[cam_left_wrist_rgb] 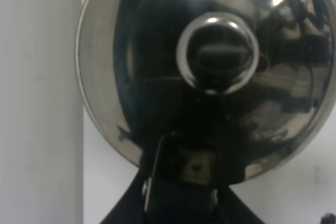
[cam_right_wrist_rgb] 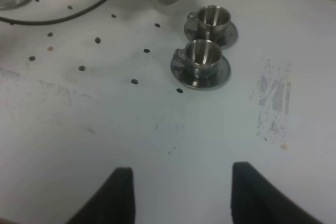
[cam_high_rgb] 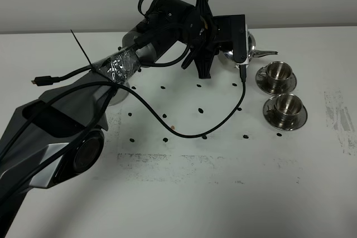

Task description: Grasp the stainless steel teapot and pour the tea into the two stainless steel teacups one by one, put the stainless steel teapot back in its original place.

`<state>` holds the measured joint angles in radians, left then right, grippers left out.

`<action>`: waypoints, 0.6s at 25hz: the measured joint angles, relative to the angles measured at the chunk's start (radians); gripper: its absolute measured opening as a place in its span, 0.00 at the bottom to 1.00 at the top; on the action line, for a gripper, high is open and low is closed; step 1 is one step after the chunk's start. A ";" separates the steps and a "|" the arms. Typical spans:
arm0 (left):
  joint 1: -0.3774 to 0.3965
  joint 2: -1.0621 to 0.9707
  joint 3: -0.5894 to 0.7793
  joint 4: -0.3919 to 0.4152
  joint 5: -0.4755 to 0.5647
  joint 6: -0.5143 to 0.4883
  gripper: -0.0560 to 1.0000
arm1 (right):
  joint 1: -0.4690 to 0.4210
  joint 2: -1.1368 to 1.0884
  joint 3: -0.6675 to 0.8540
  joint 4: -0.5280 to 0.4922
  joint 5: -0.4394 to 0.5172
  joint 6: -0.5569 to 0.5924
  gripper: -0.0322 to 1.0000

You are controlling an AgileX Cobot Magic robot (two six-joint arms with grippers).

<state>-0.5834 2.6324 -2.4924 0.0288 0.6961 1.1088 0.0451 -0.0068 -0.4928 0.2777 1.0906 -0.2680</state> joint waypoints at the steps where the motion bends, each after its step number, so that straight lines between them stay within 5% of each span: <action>1: -0.001 0.001 0.000 0.000 -0.005 0.000 0.21 | 0.000 0.000 0.000 0.000 0.000 0.000 0.42; 15: -0.003 0.016 0.000 0.046 -0.057 -0.017 0.21 | 0.000 0.000 0.000 0.000 0.000 0.000 0.42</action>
<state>-0.5866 2.6485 -2.4924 0.0747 0.6389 1.0917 0.0451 -0.0068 -0.4928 0.2777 1.0906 -0.2682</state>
